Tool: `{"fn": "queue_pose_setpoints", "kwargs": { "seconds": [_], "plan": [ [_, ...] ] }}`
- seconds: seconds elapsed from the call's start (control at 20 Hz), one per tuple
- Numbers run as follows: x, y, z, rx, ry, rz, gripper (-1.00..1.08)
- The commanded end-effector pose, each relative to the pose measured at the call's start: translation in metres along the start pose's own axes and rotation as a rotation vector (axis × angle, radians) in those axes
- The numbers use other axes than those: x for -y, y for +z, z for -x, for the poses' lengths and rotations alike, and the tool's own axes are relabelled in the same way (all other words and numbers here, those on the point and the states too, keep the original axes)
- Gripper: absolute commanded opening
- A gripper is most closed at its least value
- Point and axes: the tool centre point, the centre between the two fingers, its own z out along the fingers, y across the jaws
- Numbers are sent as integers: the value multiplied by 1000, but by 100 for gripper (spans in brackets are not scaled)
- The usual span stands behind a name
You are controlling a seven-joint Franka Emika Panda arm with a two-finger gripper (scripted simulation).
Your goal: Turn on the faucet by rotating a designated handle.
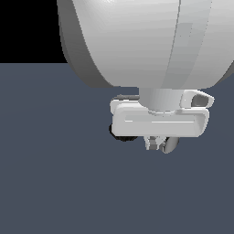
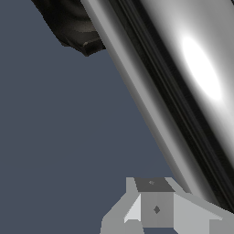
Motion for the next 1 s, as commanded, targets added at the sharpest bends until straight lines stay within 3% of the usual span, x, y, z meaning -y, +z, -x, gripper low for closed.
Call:
{"fn": "queue_pose_setpoints", "kwargs": {
  "seconds": [0.0,0.35,0.45,0.95],
  "plan": [
    [-11,4,-4,4,-6,2,-100],
    [-42,4,-6,4,-6,2,-100],
    [-31,0,-11,-6,-25,2,-100],
    [-56,1,-37,-4,-22,2,-100]
  ]
}}
